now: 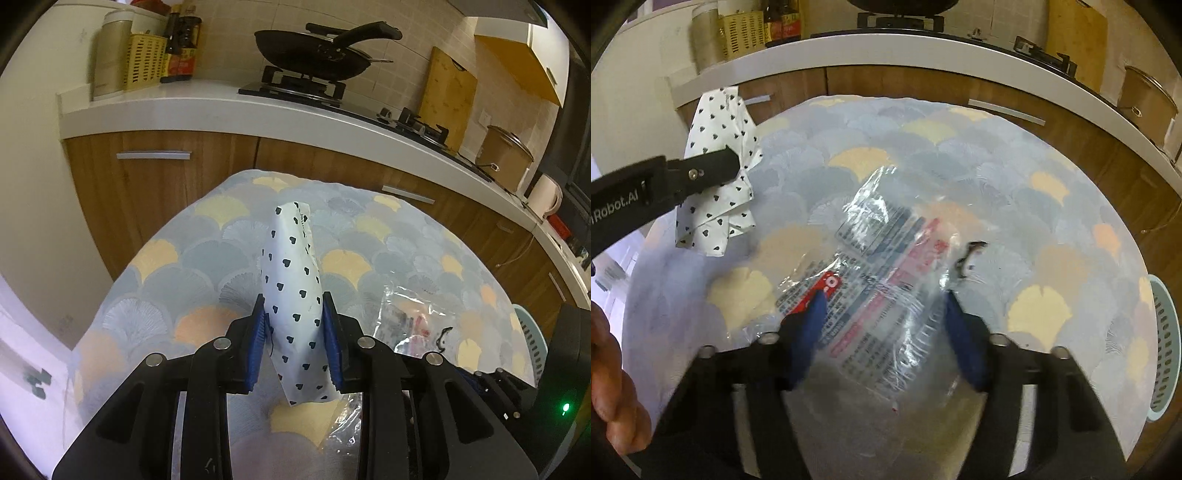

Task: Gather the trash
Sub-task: 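Grasp the clear plastic bag with the right tool while the left tool holds the paper, then carry the paper and plastic bag to the basket and open both tools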

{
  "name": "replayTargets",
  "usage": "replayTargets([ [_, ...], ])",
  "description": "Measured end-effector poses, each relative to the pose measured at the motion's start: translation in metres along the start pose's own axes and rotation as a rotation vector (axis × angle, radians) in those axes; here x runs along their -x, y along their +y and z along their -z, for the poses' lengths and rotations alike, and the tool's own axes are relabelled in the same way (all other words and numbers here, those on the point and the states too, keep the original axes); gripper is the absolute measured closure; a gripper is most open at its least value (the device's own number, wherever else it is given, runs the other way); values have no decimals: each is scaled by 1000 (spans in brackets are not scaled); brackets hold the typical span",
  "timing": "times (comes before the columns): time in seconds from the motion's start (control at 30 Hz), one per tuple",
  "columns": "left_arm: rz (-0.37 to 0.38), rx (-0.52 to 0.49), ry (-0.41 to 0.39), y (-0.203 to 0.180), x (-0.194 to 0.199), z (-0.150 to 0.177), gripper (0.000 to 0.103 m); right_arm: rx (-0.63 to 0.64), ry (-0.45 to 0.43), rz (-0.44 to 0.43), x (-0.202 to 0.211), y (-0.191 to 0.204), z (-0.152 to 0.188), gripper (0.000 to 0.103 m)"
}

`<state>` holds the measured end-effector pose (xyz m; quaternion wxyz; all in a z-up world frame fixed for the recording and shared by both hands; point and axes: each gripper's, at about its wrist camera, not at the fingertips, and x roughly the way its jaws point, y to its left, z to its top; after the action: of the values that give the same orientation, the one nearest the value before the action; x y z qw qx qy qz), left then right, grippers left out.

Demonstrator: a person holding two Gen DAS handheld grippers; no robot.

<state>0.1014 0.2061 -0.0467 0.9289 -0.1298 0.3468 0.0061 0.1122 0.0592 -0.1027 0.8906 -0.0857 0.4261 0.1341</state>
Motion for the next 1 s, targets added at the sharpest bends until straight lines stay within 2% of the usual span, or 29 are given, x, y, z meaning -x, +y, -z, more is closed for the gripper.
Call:
replayTargets([
  [0.03,2,-1,0,0,0,0,76,-10,-6,-10,1,-4,0,74],
  [0.13,7,-8,-2,-4,1,0,76,-52,-11,-53,2,-17,-1,88],
  [0.2,13,-14,0,-8,1,0,76,-87,-18,-95,4,-25,-1,92],
  [0.37,40,-19,5,-18,2,0,76,-163,-32,-129,19,-51,-3,94],
  [0.57,78,-61,-5,-48,4,-5,76,-209,-103,-93,45,-87,-8,94],
  [1.0,203,-222,23,-163,-8,-6,76,-387,-205,-1,90,-205,3,94],
])
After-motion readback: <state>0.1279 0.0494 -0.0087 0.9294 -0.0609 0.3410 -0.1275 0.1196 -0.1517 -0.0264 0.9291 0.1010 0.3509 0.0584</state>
